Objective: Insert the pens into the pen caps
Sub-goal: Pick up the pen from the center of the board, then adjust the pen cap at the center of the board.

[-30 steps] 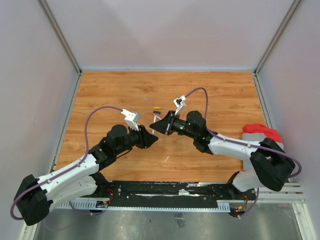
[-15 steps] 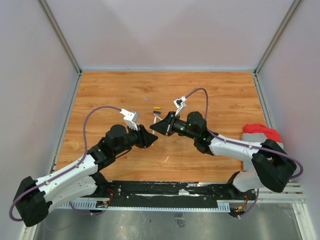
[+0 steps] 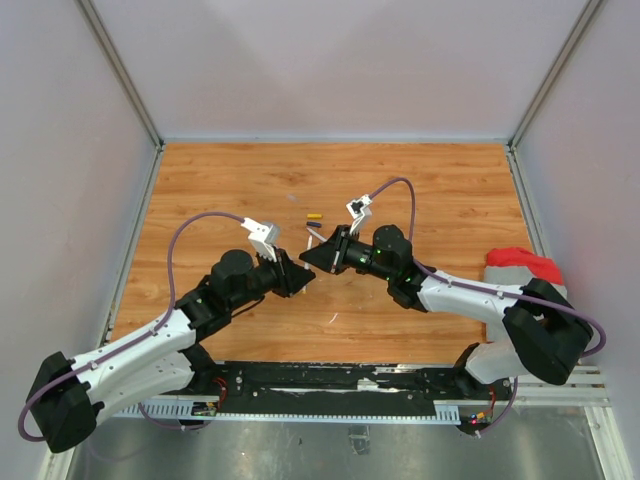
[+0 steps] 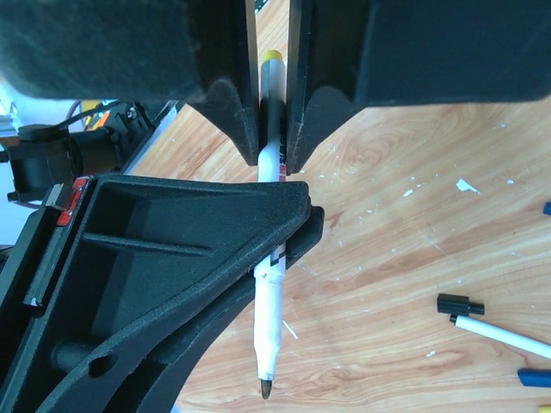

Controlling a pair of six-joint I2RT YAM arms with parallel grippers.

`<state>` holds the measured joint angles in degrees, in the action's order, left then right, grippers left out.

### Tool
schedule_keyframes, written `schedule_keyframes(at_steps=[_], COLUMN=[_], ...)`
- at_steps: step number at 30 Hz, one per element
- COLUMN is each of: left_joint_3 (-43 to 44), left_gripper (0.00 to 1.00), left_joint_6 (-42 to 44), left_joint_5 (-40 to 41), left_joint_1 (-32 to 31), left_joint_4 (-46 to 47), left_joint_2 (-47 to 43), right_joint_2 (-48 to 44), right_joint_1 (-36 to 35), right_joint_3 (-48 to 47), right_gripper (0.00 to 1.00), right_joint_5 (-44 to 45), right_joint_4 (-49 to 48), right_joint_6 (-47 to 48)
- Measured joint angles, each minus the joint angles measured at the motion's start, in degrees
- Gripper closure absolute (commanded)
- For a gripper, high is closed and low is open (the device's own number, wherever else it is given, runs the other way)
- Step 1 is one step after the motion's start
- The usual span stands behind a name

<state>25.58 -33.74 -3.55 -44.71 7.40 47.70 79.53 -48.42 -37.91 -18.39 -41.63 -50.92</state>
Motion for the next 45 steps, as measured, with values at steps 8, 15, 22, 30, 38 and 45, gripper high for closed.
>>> schedule_keyframes(at_steps=[8, 15, 22, 30, 38, 45], left_joint_3=[0.0, 0.74, 1.97, 11.47, 21.14, 26.34], left_gripper=[0.99, 0.99, 0.99, 1.0, 1.0, 1.0], left_joint_6=[-0.11, 0.33, 0.31, 1.05, 4.76, 9.51], left_joint_5=[1.16, 4.42, 7.56, 11.78, 12.22, 9.92], left_joint_1=[0.0, 0.0, 0.0, 0.02, 5.77, 15.67], left_joint_4=[-1.81, -7.72, -15.76, -25.22, -32.48, -38.23], left_joint_2=[-1.16, -4.02, -6.21, -5.57, -2.64, -2.84], right_joint_2=[-0.26, -4.09, -9.88, -10.67, -5.27, 4.07], right_joint_1=[-0.35, 1.33, 6.58, 11.08, 13.16, 13.16], right_joint_3=[-0.66, -1.14, -1.14, -1.14, -9.88, -19.76], right_gripper=[0.63, 0.54, 0.28, 0.13, 0.13, 0.12], right_joint_5=[0.61, 1.88, 6.69, 15.13, 21.24, 21.64], right_joint_4=[2.95, 9.51, 15.67, 26.18, 38.99, 45.55], right_joint_6=[2.73, 7.37, 12.5, 16.7, 22.86, 25.7])
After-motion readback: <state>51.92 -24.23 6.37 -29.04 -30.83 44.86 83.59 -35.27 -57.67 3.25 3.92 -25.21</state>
